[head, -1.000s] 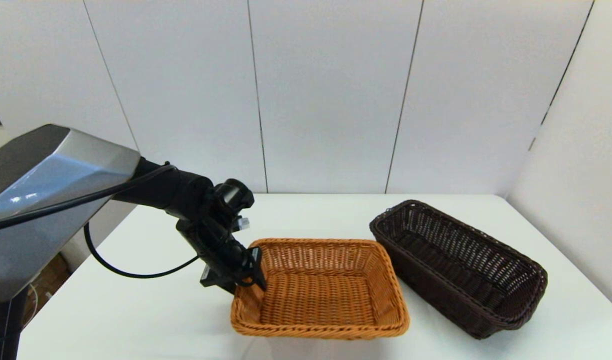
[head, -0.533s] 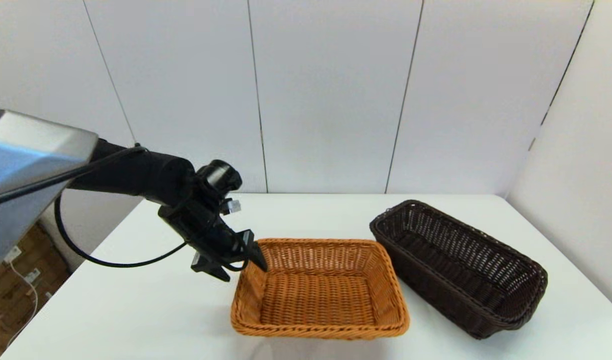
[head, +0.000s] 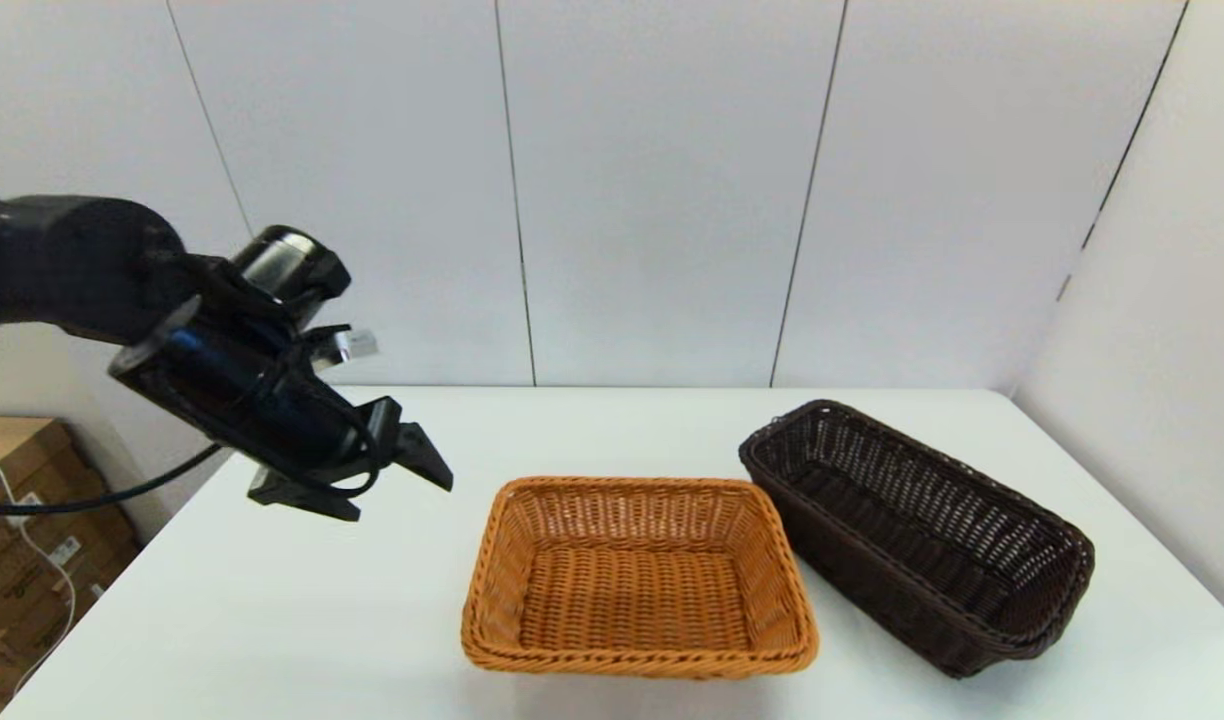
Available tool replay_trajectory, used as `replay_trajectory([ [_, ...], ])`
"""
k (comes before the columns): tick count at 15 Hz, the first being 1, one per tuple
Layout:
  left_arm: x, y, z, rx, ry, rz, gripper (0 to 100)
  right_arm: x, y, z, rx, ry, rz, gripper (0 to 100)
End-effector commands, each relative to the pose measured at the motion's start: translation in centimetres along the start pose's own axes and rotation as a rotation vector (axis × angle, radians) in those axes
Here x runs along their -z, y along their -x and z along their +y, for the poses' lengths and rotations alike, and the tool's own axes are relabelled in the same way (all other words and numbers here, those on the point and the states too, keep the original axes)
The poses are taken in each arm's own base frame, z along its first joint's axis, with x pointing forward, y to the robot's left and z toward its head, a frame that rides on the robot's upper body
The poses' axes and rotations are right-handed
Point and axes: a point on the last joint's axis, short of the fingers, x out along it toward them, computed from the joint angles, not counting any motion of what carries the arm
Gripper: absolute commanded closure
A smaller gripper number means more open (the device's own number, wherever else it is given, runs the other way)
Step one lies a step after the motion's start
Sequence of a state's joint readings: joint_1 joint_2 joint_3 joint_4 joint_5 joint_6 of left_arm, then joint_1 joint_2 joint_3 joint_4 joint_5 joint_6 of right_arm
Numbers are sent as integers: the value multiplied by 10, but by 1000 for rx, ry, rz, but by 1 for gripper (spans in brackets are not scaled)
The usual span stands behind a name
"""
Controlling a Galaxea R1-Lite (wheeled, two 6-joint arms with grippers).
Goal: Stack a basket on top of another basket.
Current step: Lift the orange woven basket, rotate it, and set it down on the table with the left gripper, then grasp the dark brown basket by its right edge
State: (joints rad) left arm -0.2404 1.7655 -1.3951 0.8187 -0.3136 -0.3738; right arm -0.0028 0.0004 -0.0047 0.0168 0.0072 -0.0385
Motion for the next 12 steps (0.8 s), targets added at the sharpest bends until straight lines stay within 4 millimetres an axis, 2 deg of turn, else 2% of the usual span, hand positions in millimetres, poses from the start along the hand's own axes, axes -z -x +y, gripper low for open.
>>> replay_trajectory([
  [1,67,71,7,39,-15,-137,0,0,0,0,0,0,-2,0],
  [4,112,86,20,-49,-28,-216,0,0,0,0,0,0,-2,0],
  [8,174,116,34,-50,-52,-387,0,0,0,0,0,-2,-3,0],
  [12,231,128,55,-129,-3,-537,0,0,0,0,0,-5,-3,0],
])
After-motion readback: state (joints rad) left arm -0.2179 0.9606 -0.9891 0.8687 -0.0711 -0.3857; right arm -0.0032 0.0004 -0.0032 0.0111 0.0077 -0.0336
